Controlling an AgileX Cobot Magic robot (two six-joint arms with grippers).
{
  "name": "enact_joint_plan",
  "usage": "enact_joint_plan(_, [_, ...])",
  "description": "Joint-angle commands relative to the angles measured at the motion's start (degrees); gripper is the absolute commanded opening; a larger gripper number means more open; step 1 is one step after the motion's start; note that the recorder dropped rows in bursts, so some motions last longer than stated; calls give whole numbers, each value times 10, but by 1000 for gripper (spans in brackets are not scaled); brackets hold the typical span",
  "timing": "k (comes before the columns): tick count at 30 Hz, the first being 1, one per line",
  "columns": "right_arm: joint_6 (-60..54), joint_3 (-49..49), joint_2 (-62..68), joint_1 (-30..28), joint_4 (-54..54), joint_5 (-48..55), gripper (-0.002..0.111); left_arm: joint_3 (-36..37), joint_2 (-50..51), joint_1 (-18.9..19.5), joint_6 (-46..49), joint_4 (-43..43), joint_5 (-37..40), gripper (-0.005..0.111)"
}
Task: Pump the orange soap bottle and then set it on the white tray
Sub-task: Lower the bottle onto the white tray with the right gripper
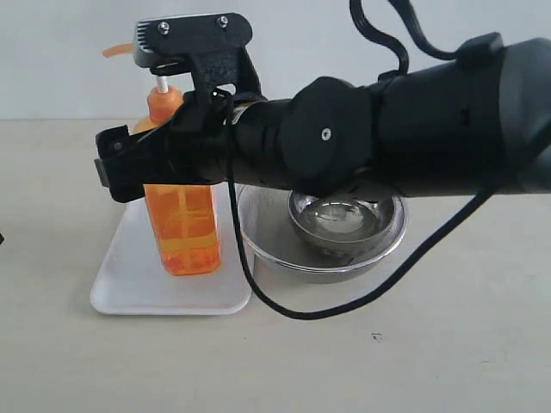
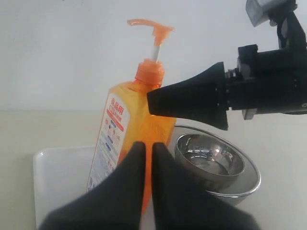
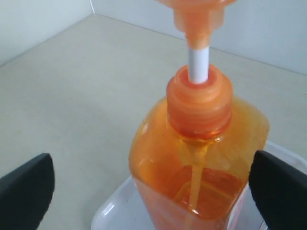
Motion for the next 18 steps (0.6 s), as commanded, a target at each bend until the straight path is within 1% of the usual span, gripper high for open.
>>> enact_joint_plan(1, [-8,-1,-10,-1,-3,12,105,2,-3,1,-3,-1,4,5])
enact_joint_plan(6, [-26,-1,-10,-9,-3,40,105,2,-3,1,-3,-1,4,5])
enact_joint_plan(11, [-17,-1,-11,-55,-3,98,105,2,-3,1,-3,-1,6,5])
enact_joint_plan(14, [-18,-1,-12,-73,-3,124,105,2,-3,1,-3,-1,6,5])
enact_joint_plan(18, [-27,-1,-21,-75,-5,153,105,2,-3,1,-3,-1,6,5])
